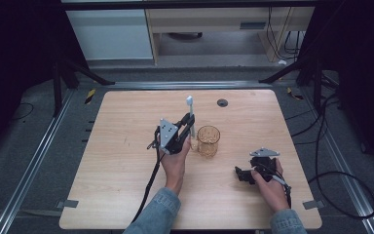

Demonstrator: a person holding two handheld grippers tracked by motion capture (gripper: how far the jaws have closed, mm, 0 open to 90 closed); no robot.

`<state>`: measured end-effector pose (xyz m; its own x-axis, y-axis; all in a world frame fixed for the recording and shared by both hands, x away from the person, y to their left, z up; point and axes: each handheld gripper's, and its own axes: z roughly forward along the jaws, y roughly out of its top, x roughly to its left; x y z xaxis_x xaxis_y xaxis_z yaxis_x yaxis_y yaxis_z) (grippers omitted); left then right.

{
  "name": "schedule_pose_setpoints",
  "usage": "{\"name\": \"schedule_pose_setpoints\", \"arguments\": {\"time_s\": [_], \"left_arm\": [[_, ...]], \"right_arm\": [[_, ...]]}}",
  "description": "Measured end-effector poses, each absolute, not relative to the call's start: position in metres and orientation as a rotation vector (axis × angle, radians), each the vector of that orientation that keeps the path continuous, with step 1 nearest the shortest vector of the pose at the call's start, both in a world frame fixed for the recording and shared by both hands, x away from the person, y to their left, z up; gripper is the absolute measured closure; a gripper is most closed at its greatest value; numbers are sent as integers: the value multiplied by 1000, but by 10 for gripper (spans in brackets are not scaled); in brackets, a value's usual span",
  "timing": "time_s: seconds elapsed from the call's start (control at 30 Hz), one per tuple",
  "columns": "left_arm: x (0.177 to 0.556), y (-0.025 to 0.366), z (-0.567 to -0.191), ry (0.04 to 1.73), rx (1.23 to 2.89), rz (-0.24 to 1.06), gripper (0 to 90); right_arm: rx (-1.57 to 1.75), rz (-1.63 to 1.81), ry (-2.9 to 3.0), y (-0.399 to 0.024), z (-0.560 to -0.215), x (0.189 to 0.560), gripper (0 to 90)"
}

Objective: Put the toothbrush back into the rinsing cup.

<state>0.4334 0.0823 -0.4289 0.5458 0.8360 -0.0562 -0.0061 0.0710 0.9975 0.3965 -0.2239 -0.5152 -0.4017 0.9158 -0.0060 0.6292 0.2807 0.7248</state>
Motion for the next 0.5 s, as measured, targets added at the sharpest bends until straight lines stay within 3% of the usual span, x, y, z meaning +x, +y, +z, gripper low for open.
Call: {"name": "schedule_pose_setpoints", "arguments": {"time_s": [0.5], "left_arm": [[434,80,-436,800,1372,748,788]], "right_arm": [[1388,910,2133,-224,-515,396,4]]}}
